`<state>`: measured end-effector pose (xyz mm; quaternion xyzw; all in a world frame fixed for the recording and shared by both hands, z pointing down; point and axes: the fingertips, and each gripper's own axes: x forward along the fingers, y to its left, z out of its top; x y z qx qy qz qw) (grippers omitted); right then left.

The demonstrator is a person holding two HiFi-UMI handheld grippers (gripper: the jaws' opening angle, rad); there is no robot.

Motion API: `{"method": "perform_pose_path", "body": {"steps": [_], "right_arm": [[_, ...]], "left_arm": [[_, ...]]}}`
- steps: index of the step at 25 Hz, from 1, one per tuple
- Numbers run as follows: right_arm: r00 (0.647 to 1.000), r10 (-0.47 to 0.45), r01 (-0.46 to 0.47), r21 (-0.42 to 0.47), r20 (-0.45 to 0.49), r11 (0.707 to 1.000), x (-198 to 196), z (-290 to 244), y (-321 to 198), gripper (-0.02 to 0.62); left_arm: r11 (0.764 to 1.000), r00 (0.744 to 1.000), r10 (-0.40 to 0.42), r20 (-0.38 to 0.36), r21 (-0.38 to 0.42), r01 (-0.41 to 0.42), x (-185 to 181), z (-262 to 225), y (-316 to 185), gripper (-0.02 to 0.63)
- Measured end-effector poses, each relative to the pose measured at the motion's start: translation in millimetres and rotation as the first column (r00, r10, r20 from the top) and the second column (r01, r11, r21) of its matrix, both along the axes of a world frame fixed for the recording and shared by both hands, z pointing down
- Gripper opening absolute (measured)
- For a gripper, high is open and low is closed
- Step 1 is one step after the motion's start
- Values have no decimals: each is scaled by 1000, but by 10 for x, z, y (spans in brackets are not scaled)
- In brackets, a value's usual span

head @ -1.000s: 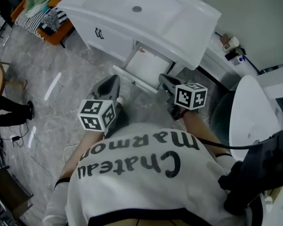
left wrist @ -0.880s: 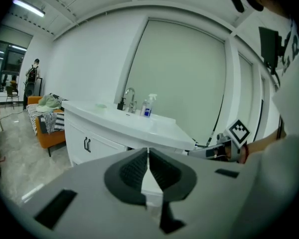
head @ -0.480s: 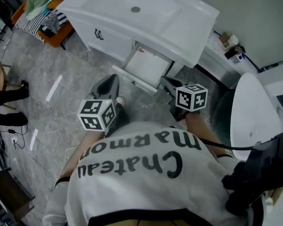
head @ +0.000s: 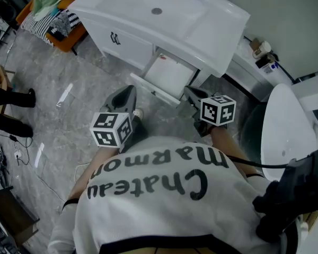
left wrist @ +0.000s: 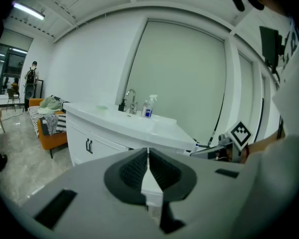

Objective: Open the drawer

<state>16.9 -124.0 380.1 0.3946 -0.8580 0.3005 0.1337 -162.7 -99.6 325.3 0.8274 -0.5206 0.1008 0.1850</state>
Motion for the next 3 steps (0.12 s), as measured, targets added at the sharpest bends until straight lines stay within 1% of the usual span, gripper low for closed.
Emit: {"method": "perform_pose_path", "body": {"steps": [3], "right_arm": [[1000, -1, 1, -3, 0, 1000, -16, 4, 2, 3]], "left_arm": [[1000, 1000, -2, 1, -1, 2, -26, -2, -3, 18]]}}
